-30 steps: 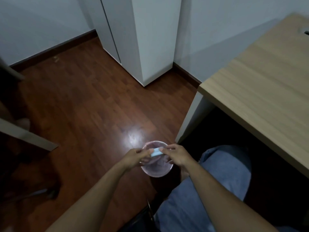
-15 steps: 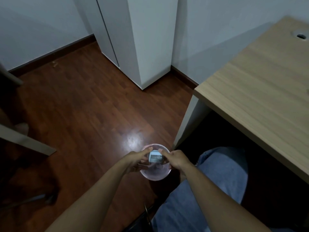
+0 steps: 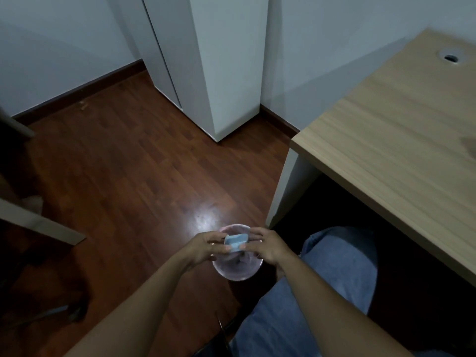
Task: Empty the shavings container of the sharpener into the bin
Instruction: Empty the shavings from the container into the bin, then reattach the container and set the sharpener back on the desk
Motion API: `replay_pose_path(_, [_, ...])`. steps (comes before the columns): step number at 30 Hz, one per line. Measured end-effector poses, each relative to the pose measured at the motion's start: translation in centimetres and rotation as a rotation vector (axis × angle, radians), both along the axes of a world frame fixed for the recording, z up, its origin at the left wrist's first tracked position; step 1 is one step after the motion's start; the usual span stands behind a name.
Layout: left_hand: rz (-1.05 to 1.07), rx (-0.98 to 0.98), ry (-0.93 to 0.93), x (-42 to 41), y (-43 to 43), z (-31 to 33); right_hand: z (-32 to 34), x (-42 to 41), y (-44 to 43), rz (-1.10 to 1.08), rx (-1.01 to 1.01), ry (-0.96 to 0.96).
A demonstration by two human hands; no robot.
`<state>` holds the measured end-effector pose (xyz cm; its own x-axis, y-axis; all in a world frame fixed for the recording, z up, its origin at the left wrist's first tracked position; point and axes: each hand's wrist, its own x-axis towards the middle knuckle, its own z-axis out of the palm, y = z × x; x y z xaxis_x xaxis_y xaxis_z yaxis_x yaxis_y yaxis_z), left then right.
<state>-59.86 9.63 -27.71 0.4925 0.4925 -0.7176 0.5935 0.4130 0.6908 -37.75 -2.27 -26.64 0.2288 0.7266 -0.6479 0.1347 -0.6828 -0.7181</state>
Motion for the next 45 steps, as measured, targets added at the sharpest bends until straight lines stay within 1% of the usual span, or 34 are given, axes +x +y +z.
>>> replay_pose_path(2, [0.001, 0.103, -0.027, 0.0, 0.1, 0.3, 0.7, -0.4, 0.1, 0.029, 0.052, -0.025])
replay_pose_path(6, [0.019, 0.247, -0.066, 0.7, 1.8, 3.3, 2.5, -0.8, 1.1, -0.058, 0.158, -0.035])
replay_pose_path(8, [0.019, 0.295, -0.105, 1.1, 3.4, 5.6, 4.6, -0.6, 2.4, -0.092, 0.199, -0.031])
replay_pose_path(12, [0.034, 0.417, -0.202, 2.3, 7.2, 11.6, 11.8, -0.1, 6.4, -0.051, 0.319, -0.072])
replay_pose_path(15, [0.043, 0.533, -0.292, 3.7, 9.7, 17.5, 17.7, 0.7, 9.2, -0.066, 0.463, -0.173])
replay_pose_path(18, [0.044, 0.627, -0.377, 5.5, 11.5, 23.2, 22.9, 1.9, 11.0, -0.081, 0.581, -0.233])
replay_pose_path(21, [0.037, 0.663, -0.473, 7.6, 12.7, 27.4, 27.1, 4.1, 11.7, -0.086, 0.664, -0.275])
replay_pose_path(25, [-0.052, 0.747, -0.514, 11.5, 11.9, 31.8, 31.4, 7.5, 9.7, -0.104, 0.707, -0.335])
replay_pose_path(27, [-0.083, 0.763, -0.521, 13.3, 11.3, 32.9, 32.7, 9.0, 8.3, -0.096, 0.697, -0.416])
replay_pose_path(29, [-0.115, 0.770, -0.539, 15.7, 10.5, 33.3, 33.9, 11.1, 6.3, -0.064, 0.656, -0.551])
replay_pose_path(32, [-0.181, 0.743, -0.571, 20.3, 8.2, 33.4, 36.3, 14.9, 1.8, 0.032, 0.535, -0.741])
replay_pose_path(35, [-0.339, 0.696, -0.579, 25.5, 5.2, 33.1, 38.8, 18.9, -3.6, 0.091, 0.443, -0.986])
replay_pose_path(37, [-0.432, 0.672, -0.585, 28.5, 3.8, 32.7, 40.3, 21.2, -7.1, 0.064, 0.407, -1.071])
replay_pose_path(41, [-0.563, 0.680, -0.601, 33.9, 0.3, 31.8, 40.9, 25.7, -13.7, -0.098, 0.260, -1.103])
replay_pose_path(43, [-0.638, 0.691, -0.613, 36.2, -1.8, 31.4, 40.1, 27.8, -17.2, -0.215, 0.174, -1.040])
replay_pose_path(45, [-0.691, 0.700, -0.623, 37.6, -3.2, 31.0, 38.6, 29.1, -19.8, -0.277, 0.107, -0.954])
